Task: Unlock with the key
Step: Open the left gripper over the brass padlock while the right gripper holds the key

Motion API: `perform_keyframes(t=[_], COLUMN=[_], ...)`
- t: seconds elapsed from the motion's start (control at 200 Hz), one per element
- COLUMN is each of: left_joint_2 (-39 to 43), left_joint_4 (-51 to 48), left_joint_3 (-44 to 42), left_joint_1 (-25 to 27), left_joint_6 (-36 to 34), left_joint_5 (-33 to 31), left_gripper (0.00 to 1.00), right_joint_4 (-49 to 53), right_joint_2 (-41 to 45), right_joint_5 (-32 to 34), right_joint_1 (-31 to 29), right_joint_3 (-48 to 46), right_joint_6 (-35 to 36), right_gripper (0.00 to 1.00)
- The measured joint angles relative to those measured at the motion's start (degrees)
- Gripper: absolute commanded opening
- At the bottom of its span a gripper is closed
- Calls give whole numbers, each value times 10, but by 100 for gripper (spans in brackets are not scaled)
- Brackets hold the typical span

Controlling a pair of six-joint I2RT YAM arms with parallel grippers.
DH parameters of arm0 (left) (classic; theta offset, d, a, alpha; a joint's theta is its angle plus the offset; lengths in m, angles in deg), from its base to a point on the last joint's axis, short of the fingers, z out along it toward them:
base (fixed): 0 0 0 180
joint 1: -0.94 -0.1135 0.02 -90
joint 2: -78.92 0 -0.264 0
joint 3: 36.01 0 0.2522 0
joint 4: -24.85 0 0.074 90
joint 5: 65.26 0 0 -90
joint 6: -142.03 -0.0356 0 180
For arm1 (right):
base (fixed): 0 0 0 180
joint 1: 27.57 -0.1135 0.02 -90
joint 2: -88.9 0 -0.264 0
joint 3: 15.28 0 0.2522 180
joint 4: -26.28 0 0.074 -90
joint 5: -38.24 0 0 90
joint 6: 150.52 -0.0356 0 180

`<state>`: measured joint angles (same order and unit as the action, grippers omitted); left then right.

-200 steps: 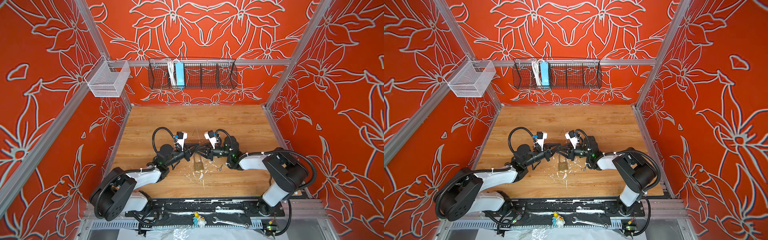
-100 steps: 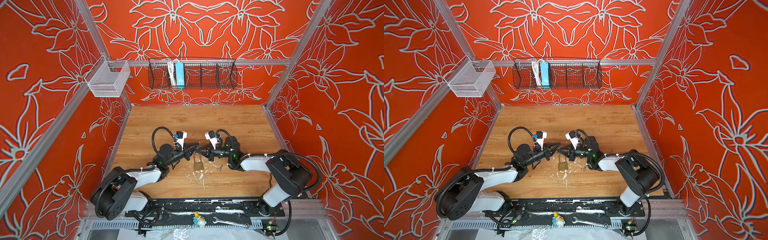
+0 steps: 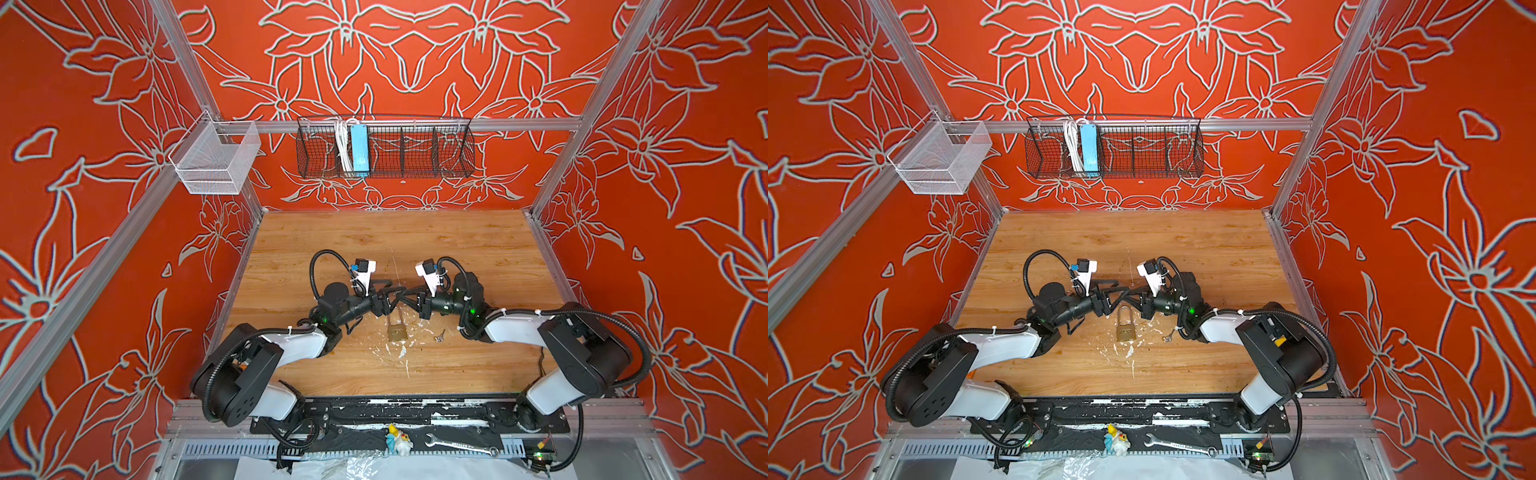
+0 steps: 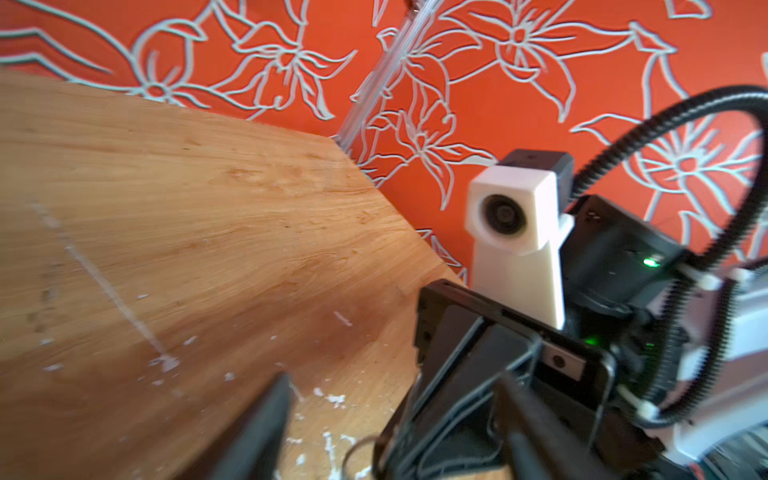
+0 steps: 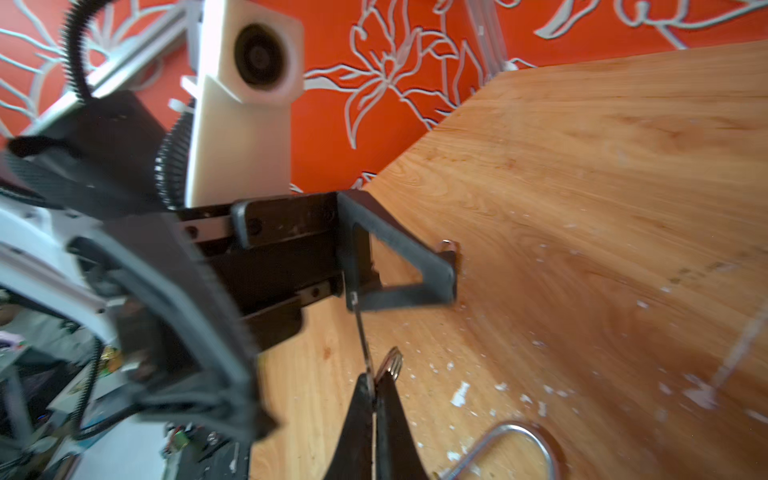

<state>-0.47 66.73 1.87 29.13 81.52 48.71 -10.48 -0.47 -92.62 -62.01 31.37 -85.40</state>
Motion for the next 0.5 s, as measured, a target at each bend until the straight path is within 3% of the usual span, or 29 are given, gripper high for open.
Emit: perform_keyframes(t=[0.115, 0.27, 0.405, 0.5], left_joint_2=[70, 144, 137, 86], left_joint_4=[-111, -245, -386, -533], left_joint_3=[1, 18, 52, 135], left_joint_1=[-2, -3, -5, -5], left_joint_6=[-29, -16, 26, 77], left_joint_5=[-112, -322, -468, -552], left_gripper=[97, 98, 99, 98], right_joint_4=[33, 74, 134, 162], right_joint_2=[11, 13, 19, 20], right_joint_5=[35, 82, 139, 167], right_joint_1=[4, 14, 18, 19], right_joint_3=[0, 0, 5, 10], right_joint_6=[7, 8, 17, 24], right_gripper=[0, 0, 0, 0])
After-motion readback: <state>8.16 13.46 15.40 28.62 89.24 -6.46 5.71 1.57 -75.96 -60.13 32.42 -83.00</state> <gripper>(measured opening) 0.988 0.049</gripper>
